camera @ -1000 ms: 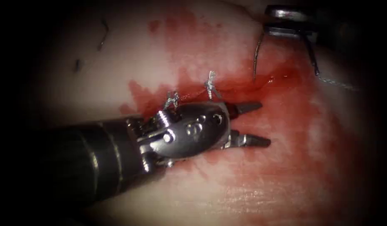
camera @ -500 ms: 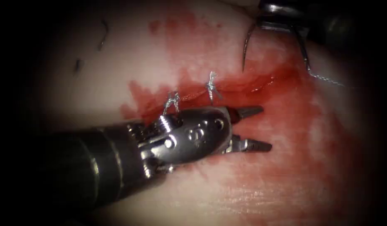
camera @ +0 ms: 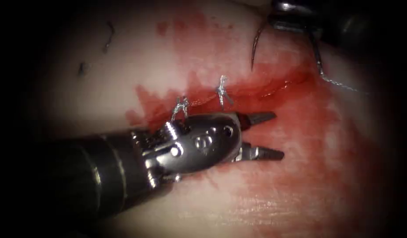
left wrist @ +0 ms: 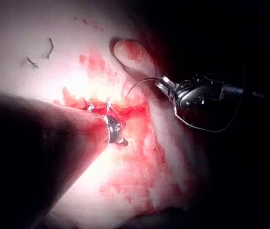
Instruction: Wound Closure
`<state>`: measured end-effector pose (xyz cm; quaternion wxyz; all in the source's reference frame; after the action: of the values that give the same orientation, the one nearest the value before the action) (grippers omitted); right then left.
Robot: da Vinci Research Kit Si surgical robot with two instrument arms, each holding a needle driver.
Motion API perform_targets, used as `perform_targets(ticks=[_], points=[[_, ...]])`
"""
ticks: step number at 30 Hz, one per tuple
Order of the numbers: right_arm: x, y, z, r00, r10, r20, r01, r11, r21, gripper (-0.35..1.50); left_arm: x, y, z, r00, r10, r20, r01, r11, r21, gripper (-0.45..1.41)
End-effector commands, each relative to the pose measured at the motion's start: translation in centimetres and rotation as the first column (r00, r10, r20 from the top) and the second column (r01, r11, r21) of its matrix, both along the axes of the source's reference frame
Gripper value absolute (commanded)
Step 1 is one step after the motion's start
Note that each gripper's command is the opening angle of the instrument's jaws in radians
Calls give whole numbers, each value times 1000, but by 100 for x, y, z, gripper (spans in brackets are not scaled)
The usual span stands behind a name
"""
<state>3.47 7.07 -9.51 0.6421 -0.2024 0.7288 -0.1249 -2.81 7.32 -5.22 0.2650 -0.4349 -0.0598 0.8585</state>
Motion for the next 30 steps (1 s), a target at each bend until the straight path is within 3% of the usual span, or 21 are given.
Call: perform_targets(ticks=[1, 30], points=[[11, 2, 3, 1000, -1, -7, 1, 1000, -4, -35, -5, 5, 3, 1000, -1, 2, 1, 1000, -1, 69], [10, -10, 29, 999, -3, 47, 9, 993, -114, -35, 2, 3, 1, 1000, 6, 6, -6, 1000, 0, 68]])
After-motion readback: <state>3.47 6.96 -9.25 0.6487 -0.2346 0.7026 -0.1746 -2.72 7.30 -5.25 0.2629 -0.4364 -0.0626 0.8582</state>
